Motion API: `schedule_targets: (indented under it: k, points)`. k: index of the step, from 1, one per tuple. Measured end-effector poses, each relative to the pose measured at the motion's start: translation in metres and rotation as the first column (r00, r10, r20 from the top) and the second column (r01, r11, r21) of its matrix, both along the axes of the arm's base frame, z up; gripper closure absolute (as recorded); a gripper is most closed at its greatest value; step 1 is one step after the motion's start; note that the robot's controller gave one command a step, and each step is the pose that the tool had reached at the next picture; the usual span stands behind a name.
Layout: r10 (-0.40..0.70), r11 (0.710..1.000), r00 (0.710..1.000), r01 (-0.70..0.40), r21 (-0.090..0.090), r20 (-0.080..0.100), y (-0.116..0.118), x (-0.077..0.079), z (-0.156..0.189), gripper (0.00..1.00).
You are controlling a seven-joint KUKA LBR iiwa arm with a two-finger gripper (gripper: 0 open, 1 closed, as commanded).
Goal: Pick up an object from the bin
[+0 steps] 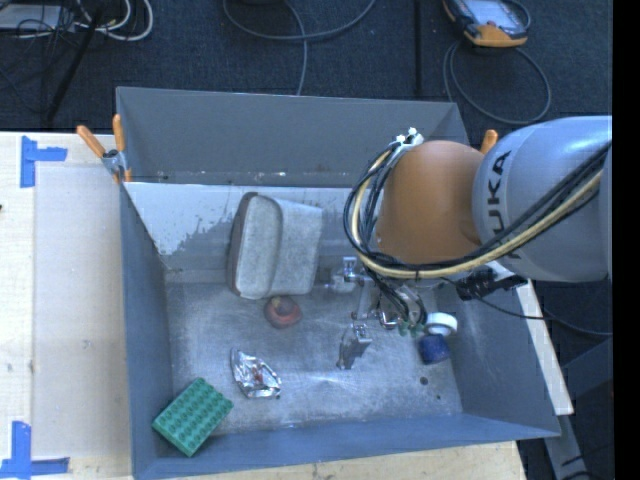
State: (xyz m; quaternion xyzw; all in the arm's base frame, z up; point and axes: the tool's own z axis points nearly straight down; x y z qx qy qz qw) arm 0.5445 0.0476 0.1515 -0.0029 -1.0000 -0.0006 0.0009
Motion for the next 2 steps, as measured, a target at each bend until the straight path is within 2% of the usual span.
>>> schedule_targets:
  k: [1, 2]
  points:
    - [-0.044, 0.999, 0.999, 0.044, -0.001, -0.008, 0.0421, 0.0531, -0.0716, 0.00]
    - [-0.044, 0.999, 0.999, 0.044, 0.000, -0.001, 0.0424, 0.0554, -0.0709, 1.00]
